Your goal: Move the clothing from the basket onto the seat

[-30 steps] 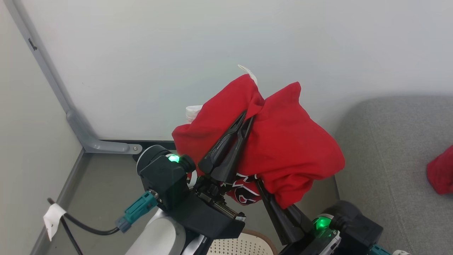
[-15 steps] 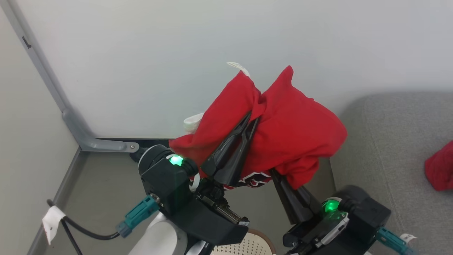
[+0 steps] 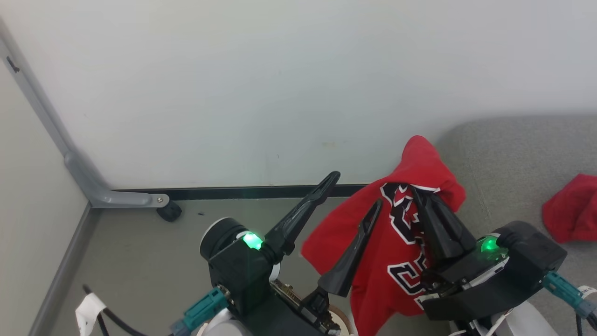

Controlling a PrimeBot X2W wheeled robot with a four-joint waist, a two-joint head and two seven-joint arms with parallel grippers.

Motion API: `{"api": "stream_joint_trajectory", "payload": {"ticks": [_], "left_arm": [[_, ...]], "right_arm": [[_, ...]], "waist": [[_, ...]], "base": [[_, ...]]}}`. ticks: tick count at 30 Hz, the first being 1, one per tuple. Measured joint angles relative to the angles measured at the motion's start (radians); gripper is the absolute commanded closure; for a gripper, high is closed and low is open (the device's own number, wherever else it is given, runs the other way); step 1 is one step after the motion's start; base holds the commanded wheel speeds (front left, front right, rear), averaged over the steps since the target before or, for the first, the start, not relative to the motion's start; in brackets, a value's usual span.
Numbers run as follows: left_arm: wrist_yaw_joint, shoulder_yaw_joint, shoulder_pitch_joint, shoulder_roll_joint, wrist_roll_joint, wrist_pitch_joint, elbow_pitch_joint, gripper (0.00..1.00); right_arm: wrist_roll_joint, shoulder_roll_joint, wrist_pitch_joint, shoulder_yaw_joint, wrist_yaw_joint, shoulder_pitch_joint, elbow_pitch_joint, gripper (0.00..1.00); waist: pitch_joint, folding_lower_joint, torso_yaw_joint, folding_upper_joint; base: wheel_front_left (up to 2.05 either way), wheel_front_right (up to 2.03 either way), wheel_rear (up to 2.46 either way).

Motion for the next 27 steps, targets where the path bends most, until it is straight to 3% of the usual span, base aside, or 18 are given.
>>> {"api": "stream_joint_trajectory", "payload": {"ticks": [17, 27], "left_arm": [[0.034, -0.092, 0.143, 0.063, 0.079, 0.031, -0.026, 0.00], [0.043, -0.128, 0.166, 0.085, 0.127, 0.037, -0.025, 0.00]], "right_arm": [[0.000, -0.113, -0.021, -0.193, -0.050, -0.018, 0.028, 1.00], [0.011, -0.133, -0.028, -0.254, -0.072, -0.045, 0.007, 1.00]], "waist": [[0.033, 0.0000, -0.070, 0.0000], [0.091, 0.0000, -0.121, 0.0000]], "base": [[0.00, 0.00, 0.00], [0.00, 0.00, 0.00]]}}
